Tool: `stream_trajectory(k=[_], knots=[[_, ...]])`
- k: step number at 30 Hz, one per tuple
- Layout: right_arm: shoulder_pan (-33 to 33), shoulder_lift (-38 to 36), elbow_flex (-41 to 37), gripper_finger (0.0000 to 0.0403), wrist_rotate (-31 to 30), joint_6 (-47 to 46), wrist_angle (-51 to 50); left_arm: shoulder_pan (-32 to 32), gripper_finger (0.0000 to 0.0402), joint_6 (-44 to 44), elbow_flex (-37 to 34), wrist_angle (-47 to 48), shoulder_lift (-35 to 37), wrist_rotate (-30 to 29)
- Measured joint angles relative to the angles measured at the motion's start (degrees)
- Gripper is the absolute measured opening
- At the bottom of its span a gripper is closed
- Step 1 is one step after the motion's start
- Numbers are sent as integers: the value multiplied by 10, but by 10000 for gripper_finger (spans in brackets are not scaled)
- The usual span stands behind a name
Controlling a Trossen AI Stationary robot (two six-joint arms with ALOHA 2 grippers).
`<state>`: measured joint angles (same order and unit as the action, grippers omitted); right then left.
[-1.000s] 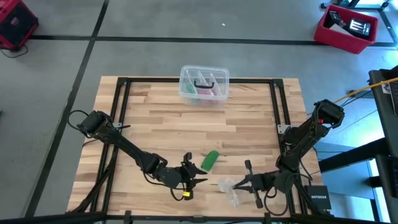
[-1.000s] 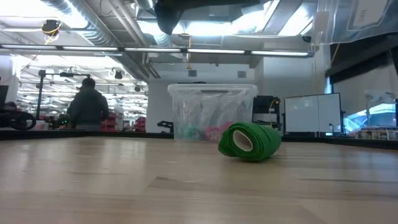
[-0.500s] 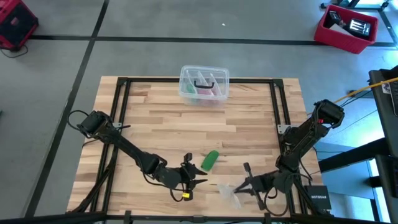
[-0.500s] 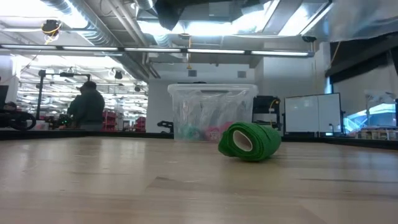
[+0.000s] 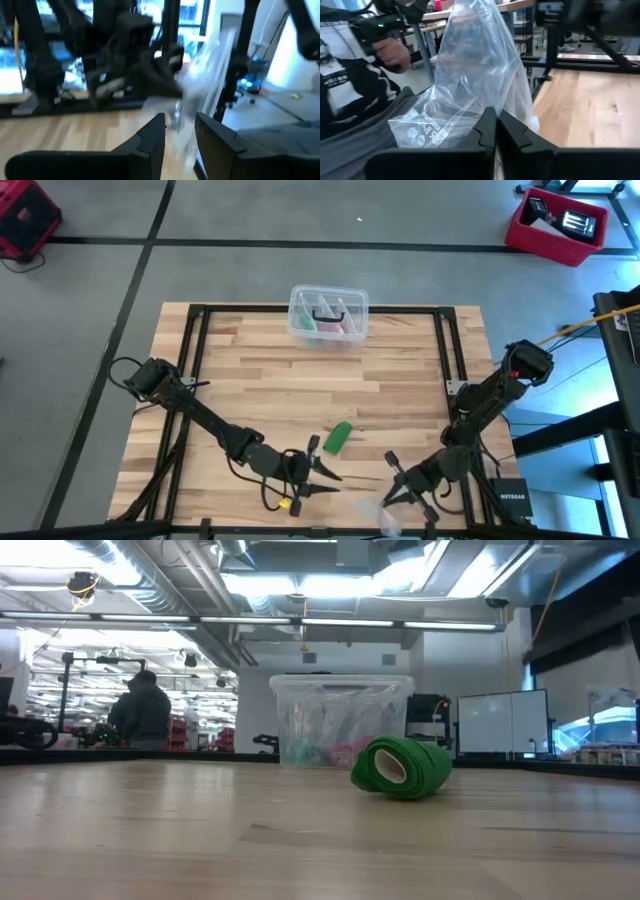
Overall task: Roll bandage
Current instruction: Open the transparent zip lock bag
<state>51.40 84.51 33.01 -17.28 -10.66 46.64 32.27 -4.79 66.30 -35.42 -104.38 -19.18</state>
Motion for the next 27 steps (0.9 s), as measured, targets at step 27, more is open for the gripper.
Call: stream_trajectory(k=[27], knots=[[-50,0,1,7,14,-6,29,-7,100,26,0,-115,-68,25]])
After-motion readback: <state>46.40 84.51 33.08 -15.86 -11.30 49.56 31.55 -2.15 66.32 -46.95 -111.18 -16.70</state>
